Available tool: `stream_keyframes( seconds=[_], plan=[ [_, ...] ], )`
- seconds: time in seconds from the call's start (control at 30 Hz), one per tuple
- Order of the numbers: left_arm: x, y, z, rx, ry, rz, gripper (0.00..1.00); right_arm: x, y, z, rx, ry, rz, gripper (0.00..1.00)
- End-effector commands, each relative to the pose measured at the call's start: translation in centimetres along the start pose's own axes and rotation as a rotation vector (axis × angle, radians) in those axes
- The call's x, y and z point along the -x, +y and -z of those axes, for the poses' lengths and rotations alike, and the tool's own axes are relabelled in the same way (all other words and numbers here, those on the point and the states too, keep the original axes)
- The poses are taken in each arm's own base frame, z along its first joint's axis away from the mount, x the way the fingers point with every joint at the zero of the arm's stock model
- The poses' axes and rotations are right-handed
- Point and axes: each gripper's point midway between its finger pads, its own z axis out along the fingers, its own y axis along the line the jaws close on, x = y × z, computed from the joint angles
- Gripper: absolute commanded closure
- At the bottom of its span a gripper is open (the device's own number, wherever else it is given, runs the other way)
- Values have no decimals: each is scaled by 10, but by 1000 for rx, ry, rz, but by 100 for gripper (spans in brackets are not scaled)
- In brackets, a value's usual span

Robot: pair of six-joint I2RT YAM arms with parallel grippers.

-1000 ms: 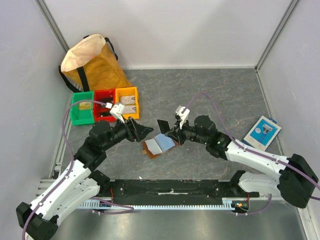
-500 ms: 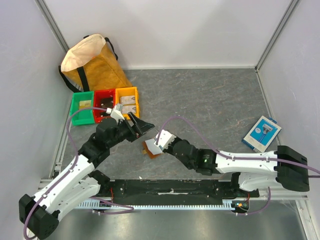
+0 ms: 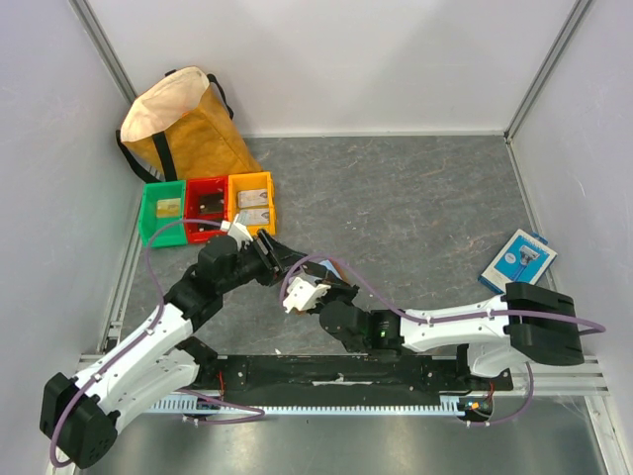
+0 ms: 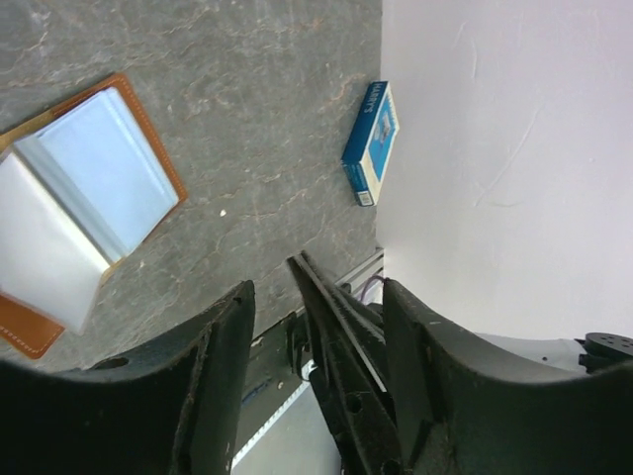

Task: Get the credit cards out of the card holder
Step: Remove the credit card from the card holder, then place the credit card in the storage box.

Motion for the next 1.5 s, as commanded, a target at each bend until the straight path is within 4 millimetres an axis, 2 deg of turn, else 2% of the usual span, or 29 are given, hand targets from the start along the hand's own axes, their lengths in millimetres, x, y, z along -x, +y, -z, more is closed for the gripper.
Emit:
stream_keyframes(
  seconds=[0.0, 0.27, 0.37, 0.43, 0.47, 0.5, 0.57, 0.63, 0.73, 0.8, 0.83, 0.9, 1.1, 1.27, 1.33, 1.47],
  plan=[
    [-11, 3, -1, -19, 41, 39, 42, 18, -19, 0, -120, -10, -27, 100],
    [-18, 4, -5, -31, 80, 5, 74, 18, -12, 0, -135, -4, 18, 100],
    [-17, 0, -4, -43, 80, -34, 97, 18, -12, 0, -135, -5, 2, 96],
    [-12, -7, -3, -74, 62, -77, 98, 16, -8, 1, -110, -17, -12, 91],
    [-10, -6, -4, -64, 53, -99, 98, 17, -8, 1, -98, -26, -25, 84],
    [-6, -6, -4, -63, 29, -122, 98, 18, -6, 2, -81, -37, -39, 76],
    [-4, 5, -2, -16, 16, -166, 98, 20, -5, 4, -44, -55, -74, 55],
    [2, 3, 2, -37, -17, -253, 98, 21, -5, 6, -11, -74, -120, 37],
    [15, 12, 7, 2, -86, -372, 98, 17, -9, 5, 38, -95, -203, 17],
    [25, 16, 13, 29, -127, -451, 98, 11, -15, 0, 69, -98, -282, 8],
    [27, 17, 15, 26, -140, -495, 98, 9, -14, 0, 107, -107, -317, 6],
    [33, 17, 20, 22, -166, -587, 98, 3, -25, -3, 115, -115, -397, 4],
    [59, 27, 30, 122, -206, -707, 98, -11, -56, 0, 69, -170, -632, 2],
    [99, 46, 36, 185, -220, -667, 98, -31, -69, 4, -8, -186, -746, 2],
    [120, 52, 43, 220, -257, -657, 98, -39, -70, 5, -37, -179, -772, 2],
    [161, 61, 53, 295, -303, -668, 98, -42, -70, 4, -47, -166, -791, 2]
  ],
)
